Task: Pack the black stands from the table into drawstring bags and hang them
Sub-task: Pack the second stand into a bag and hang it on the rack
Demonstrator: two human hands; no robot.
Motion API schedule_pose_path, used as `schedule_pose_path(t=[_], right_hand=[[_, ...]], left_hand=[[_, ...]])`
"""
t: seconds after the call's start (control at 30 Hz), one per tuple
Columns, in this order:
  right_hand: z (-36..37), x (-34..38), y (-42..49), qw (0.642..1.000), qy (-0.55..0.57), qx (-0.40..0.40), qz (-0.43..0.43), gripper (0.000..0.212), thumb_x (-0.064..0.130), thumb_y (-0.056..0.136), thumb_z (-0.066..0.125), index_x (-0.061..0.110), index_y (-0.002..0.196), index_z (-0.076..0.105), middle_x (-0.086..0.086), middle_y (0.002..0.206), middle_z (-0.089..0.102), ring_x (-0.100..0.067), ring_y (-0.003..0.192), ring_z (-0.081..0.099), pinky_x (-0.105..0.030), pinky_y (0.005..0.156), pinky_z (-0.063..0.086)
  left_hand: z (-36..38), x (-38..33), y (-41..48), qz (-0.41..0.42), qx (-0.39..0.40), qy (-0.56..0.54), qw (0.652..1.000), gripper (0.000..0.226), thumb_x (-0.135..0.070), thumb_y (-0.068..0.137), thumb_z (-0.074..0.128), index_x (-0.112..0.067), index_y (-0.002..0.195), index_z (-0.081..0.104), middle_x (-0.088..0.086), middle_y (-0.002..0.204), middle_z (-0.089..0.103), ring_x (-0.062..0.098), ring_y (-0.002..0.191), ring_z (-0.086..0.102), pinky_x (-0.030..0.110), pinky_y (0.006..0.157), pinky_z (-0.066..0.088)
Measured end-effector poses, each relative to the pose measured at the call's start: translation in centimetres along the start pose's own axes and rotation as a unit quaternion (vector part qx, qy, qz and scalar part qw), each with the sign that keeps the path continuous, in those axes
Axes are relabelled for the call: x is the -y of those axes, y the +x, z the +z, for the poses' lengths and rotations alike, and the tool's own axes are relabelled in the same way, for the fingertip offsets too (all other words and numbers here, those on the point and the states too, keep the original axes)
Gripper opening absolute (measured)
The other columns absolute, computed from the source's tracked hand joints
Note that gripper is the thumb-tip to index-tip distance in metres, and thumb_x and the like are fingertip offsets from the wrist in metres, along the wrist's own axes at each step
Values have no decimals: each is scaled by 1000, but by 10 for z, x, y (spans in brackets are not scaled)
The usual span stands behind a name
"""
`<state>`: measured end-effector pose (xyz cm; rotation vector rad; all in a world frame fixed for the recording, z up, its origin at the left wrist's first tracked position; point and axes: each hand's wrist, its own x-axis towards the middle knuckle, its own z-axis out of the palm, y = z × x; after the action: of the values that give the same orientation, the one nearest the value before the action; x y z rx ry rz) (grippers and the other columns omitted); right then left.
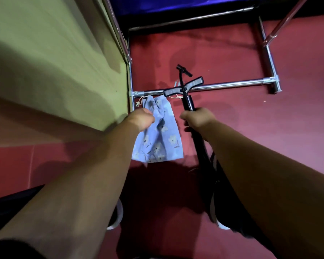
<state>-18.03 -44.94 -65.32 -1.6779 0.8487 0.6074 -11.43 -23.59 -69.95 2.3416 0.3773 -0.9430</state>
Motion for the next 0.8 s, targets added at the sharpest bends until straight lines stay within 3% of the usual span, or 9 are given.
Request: schedule_pose_path(t=[0.1,0.2,0.27,0.33,0.4,0.5,0.6,0.7,0.8], right_hand=[[13,-12,1,999,47,9,7,19,19,93,72,0,96,71,-13,82,67,-27,68,68,-21,42,49],[22,-27,9,999,32,12,24,34,30,93,73,1,110,72,-10,87,74,-21,63,74,-29,56,58],[24,-31,17,1000,13,-1,27,32,33,94,69,5,109,71,-10,84,74,-20,60,73,-34,59,59],[23,-29,23,1000,15,-17,19,26,30,95,65,8,106,69,-11,79,72,-22,60,71,-41,64,62],[21,-24,29,999,39,-25,15,18,27,95,64,12,104,67,-12,78,70,-24,61,70,-37,59,62],[18,-18,38,996,88,-23,25,16,19,97,66,8,109,66,-12,79,67,-27,65,67,-24,47,53],[20,-17,43,994,101,-26,27,19,18,93,69,5,106,69,-13,80,69,-27,64,67,-28,54,55],[24,-16,39,992,119,-30,34,13,19,92,69,6,93,69,-10,75,64,-26,65,61,-37,63,51],[25,-8,27,988,145,-22,49,16,20,93,71,4,93,68,-9,73,59,-25,60,59,-38,62,50]], left_hand=[[4,6,0,23,2,-5,1000,42,-22,90,67,-33,131,71,-2,132,69,17,105,70,24,95,53],[13,7,7,59,-9,29,998,44,-25,92,60,-38,133,68,2,145,56,20,101,68,22,85,50],[21,7,14,83,-16,68,994,46,-26,96,59,-36,141,64,5,149,46,23,98,66,23,83,48],[28,3,23,103,-25,92,990,51,-28,99,58,-32,150,57,8,155,41,28,111,65,23,91,48],[32,-2,34,106,-30,90,990,53,-24,102,56,-20,155,53,12,160,42,33,127,61,24,97,47],[34,-8,44,74,-79,18,994,43,-20,101,60,-10,143,64,14,144,64,33,125,65,27,99,51],[28,-7,45,27,-145,-64,987,25,-24,97,67,-12,115,81,13,114,79,31,108,74,29,91,56],[25,-11,34,-26,-155,-150,976,25,-27,92,72,-7,106,79,13,99,79,29,94,76,27,74,53],[22,-19,11,-58,-89,-251,962,13,-20,101,61,-10,93,63,9,90,68,26,78,67,20,58,52]])
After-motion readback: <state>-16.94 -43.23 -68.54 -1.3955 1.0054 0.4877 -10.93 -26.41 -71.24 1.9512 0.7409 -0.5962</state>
